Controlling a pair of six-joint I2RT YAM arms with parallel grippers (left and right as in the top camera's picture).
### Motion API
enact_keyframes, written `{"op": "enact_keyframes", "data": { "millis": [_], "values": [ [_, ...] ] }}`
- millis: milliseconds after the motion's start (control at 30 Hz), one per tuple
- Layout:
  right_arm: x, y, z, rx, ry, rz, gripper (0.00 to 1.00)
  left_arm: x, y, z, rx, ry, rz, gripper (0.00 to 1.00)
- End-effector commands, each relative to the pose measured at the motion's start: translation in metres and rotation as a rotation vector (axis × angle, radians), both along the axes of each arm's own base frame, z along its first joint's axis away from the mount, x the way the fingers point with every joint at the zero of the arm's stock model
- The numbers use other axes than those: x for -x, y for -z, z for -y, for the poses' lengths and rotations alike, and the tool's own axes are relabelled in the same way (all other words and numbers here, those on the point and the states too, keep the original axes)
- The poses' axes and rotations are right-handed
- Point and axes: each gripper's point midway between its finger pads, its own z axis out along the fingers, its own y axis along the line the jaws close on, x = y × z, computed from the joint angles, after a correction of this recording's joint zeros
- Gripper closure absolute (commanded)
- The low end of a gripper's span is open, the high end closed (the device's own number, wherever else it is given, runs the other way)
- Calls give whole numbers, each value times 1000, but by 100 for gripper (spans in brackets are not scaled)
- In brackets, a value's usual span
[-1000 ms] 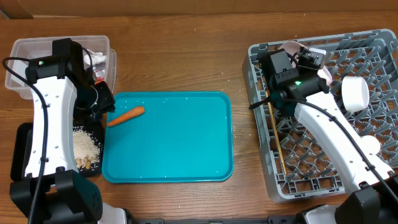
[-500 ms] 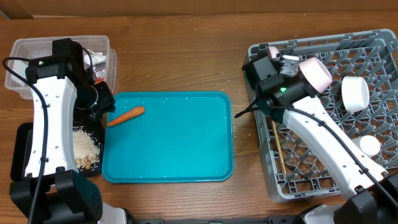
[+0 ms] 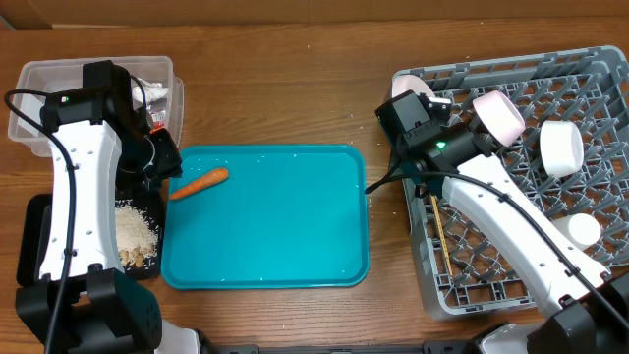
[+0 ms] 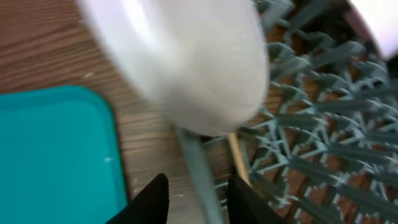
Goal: Sort waste into correct bins and load items into the dishwasher
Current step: 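Withdraw the right gripper from the rack toward the tray, then move the left gripper to the orange carrot and grasp it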
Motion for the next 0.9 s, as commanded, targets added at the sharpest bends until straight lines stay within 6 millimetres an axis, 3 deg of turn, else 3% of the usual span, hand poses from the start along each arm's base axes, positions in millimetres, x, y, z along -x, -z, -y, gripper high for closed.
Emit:
{"op": "enact_keyframes", "data": {
  "millis": [0, 133, 267, 567, 733, 867],
  "values": [
    [-3, -49, -64, -165, -305, 72, 60, -2, -6, 0, -7, 17, 23, 59],
    [14, -75, -137, -351, -650, 102, 41, -2, -6, -1, -8, 17, 22, 54],
    [29, -72, -170, -427, -753, 78, 36, -2, -6, 0, -3, 16, 22, 53],
    [37, -46, -167, -430, -646, -39, 35, -16, 10, 3, -49, 120, 64, 51],
    [41, -38, -154, -371, -616, -76, 35, -16, 38, 11, -53, 142, 56, 51],
    [42, -36, -152, -364, -612, -82, 34, -22, 66, 8, -163, 309, 77, 46]
  ]
}}
